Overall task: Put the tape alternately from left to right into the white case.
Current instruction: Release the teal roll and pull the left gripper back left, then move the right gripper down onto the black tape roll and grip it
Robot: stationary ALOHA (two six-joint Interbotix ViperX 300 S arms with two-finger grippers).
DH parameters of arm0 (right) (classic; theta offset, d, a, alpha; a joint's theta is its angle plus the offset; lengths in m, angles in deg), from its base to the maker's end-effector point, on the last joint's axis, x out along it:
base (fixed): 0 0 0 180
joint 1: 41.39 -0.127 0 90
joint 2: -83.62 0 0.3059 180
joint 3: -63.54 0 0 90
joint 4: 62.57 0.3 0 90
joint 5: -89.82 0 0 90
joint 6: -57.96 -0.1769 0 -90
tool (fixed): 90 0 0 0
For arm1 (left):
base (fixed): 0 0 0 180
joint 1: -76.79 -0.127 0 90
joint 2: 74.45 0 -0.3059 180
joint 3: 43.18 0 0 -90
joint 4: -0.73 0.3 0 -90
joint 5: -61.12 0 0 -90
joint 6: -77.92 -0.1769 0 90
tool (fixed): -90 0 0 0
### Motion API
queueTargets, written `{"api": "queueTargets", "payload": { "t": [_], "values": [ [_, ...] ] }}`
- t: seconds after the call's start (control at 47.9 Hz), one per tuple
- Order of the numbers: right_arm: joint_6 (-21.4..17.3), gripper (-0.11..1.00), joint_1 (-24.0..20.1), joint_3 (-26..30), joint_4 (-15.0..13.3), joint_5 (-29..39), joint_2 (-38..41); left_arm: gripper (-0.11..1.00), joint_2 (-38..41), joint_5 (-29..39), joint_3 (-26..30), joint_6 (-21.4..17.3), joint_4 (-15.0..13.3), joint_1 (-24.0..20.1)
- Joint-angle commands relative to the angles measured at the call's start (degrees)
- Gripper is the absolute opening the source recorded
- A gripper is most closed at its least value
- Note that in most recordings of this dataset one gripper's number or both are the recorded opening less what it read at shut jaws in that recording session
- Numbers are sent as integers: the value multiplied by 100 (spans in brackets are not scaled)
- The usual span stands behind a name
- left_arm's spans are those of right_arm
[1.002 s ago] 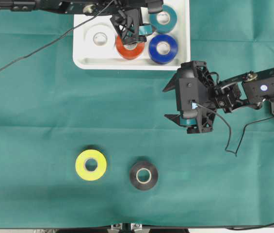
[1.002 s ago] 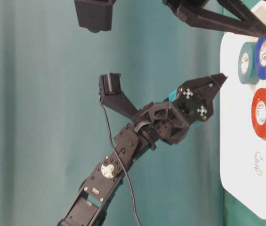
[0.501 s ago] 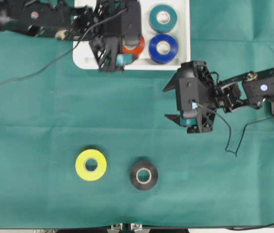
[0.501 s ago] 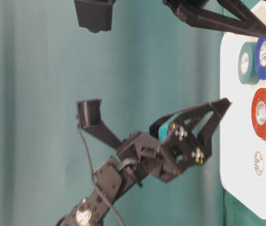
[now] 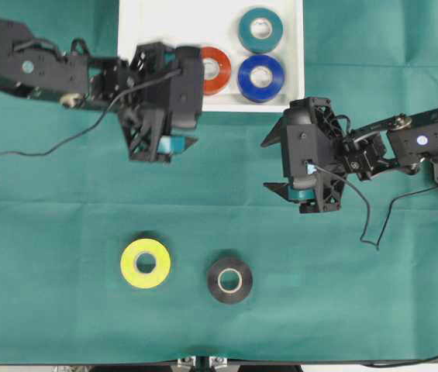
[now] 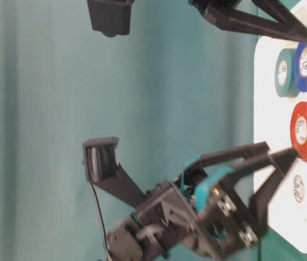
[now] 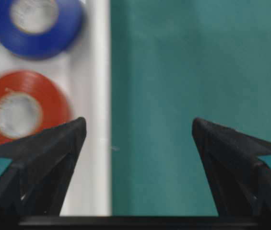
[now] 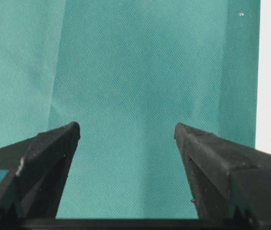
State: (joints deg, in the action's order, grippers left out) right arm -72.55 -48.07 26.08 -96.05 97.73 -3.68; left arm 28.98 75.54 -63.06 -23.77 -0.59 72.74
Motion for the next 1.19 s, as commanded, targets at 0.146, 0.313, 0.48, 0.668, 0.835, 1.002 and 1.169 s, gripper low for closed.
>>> {"api": "queueTargets", "payload": {
  "t": [0.146,0.313,0.48,0.668,0.835,1.002,1.169],
  "values": [
    [0,87,-18,35,0,-35,-70,65,-422,-9,-264,9,-18,352],
    [0,87,-9,35,-9,-44,-70,65,-659,-18,-606,9,-18,483],
    [0,87,-9,44,-9,-44,-62,65,-835,-44,-870,18,-18,519],
    [0,87,-9,70,-9,-35,-62,65,-905,-62,-949,35,-18,519],
    [0,87,-9,70,-9,-44,-62,65,-905,-62,-958,26,-18,519],
    [-18,87,-44,88,9,-44,-70,65,-905,-62,-1002,26,-18,519],
    [-18,87,-185,132,62,-44,-70,65,-914,-62,-1055,35,-26,519]
  ]
}}
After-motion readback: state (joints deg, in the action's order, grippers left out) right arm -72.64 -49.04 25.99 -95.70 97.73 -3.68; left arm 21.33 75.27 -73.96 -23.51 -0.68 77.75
